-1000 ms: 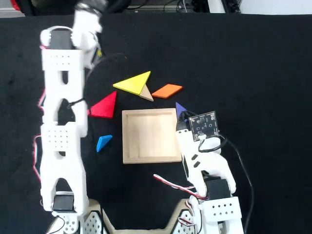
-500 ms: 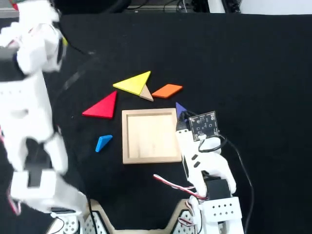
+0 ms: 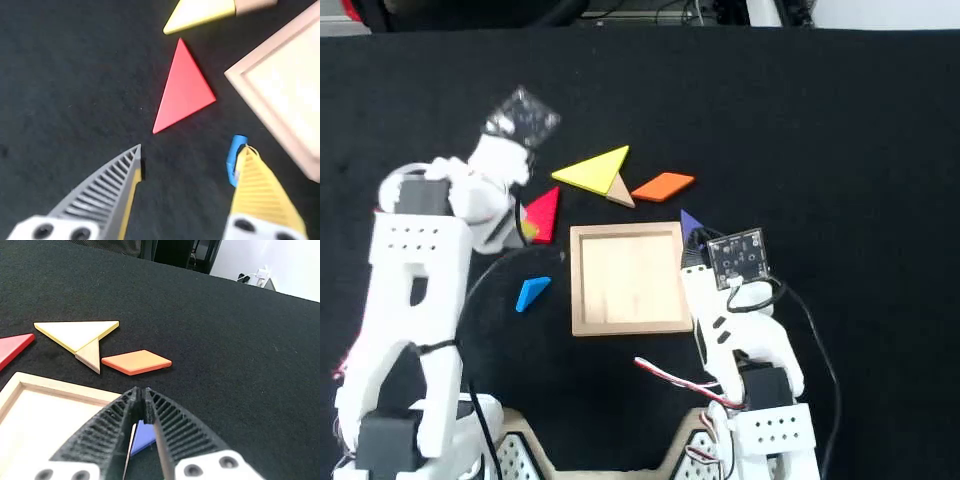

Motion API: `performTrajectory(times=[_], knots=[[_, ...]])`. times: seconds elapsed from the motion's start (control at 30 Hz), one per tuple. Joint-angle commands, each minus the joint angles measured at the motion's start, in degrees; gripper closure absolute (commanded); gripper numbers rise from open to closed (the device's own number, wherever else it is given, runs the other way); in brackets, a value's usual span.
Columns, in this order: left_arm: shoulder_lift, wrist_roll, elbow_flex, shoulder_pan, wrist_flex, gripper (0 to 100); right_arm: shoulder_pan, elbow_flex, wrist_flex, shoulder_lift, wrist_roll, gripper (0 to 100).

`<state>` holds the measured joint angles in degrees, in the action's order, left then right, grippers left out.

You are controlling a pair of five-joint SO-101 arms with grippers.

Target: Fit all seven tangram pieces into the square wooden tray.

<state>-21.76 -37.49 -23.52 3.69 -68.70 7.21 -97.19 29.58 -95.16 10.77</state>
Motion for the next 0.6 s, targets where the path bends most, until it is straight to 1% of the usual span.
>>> performTrajectory(times=[0.0,0.1,0.17,0.3,0.4,0.57], knots=[[0.1,-1.8,-13.0,2.7,24.8,70,0.7,0.0,-1.1,0.6,0.4,98.3],[4.7,-3.0,-13.8,1.6,28.4,67,0.7,0.0,-1.3,0.6,0.4,98.3],[9.1,-4.2,-11.6,0.7,28.1,64,0.7,0.0,-1.4,0.6,0.4,98.3],[20.4,-5.9,-4.4,0.4,27.9,64,0.7,0.0,-1.4,0.6,0.4,98.3],[29.1,-7.9,2.4,0.4,25.4,64,0.8,0.0,-1.4,0.6,0.4,98.3],[40.0,-8.0,15.8,-0.3,19.7,63,0.8,0.0,-1.5,0.5,0.5,98.3]])
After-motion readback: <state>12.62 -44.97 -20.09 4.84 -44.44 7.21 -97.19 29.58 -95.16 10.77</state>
